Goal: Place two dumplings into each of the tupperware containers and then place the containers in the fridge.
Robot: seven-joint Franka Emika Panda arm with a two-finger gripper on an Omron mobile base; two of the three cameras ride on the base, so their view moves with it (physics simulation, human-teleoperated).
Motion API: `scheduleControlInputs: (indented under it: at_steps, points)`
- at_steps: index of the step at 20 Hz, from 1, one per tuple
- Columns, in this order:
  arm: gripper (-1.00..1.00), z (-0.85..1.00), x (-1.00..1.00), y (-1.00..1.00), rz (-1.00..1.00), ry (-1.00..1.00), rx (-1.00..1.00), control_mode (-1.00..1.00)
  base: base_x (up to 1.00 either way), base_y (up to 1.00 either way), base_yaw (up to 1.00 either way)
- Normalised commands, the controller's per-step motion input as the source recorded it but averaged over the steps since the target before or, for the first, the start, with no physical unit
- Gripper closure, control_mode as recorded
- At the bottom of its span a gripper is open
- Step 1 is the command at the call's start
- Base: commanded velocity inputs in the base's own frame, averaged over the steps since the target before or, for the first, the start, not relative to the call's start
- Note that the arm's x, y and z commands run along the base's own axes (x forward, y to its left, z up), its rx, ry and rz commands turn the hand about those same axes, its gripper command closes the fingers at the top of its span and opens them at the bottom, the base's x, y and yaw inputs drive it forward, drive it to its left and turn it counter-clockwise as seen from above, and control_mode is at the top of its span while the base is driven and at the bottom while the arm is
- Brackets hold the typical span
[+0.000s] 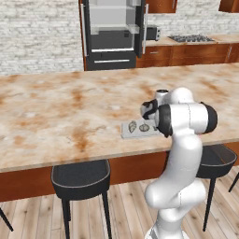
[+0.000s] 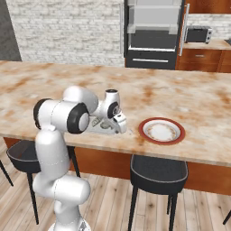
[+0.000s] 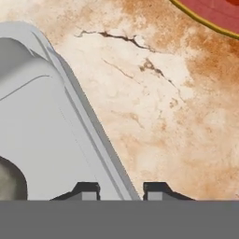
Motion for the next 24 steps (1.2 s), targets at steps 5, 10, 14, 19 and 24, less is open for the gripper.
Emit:
scheduleControlInputs:
  at_steps: [5, 10, 14, 19, 24]
  points:
    - [1.0, 0.57, -0.39, 0.24, -0.05, -0.16, 0.07, -1.0, 0.0, 0.0, 0.0]
    - [1.0, 0.82, -0.62, -0.05, -0.03, -0.08, 0.19, -1.0, 0.0, 0.0, 0.0]
    - [1.0, 0.54, -1.0, 0.01, 0.0, 0.02, -0.05, -1.0, 0.0, 0.0, 0.0]
    - [1.0, 0.02, -1.0, 0.44, 0.03, 0.0, -0.07, -1.0, 0.0, 0.0, 0.0]
    - [1.0, 0.0, -0.54, 0.51, 0.01, 0.07, -0.01, -1.0, 0.0, 0.0, 0.0]
